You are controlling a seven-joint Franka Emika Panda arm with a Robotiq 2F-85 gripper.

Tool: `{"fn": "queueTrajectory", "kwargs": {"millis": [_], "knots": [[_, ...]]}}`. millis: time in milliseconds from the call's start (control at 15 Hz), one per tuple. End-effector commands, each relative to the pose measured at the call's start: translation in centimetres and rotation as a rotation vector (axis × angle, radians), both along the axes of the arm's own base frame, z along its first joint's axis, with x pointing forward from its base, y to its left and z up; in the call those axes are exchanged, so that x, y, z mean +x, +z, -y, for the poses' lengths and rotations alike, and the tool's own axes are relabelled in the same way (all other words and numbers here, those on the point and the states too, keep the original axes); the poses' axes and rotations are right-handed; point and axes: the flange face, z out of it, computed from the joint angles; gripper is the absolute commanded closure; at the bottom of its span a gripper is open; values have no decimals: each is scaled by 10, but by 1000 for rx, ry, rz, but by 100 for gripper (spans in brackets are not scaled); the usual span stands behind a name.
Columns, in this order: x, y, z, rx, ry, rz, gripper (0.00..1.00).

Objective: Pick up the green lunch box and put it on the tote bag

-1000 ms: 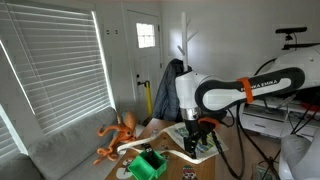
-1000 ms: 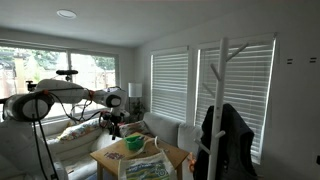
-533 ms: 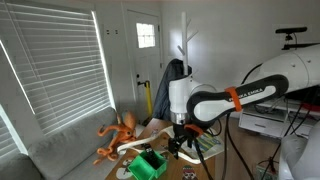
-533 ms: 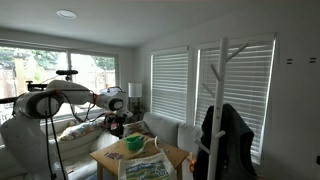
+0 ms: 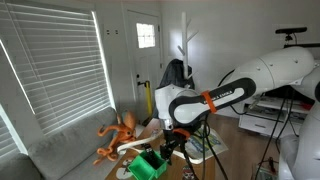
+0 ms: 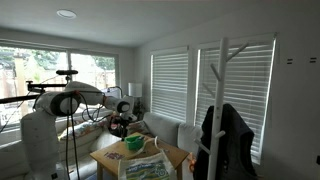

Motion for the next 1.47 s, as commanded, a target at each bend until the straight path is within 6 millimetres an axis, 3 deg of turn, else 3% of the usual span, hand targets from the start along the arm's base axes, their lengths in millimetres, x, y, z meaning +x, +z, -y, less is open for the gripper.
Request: {"fn": "queueTrajectory", "kwargs": {"millis": [0,600,733,867,933,1000,1400], "knots": [[0,-1,1,-1,-2,-3,0],[16,-17,17,-1,-20,86,0],[18,-19,16,25,-41,100,11],[17,-23,13,25,-42,123,14],[18,-25,14,28,-45,135,21],[20,-27,14,30,-47,148,16],[36,-29,10,29,-35,247,35]]}}
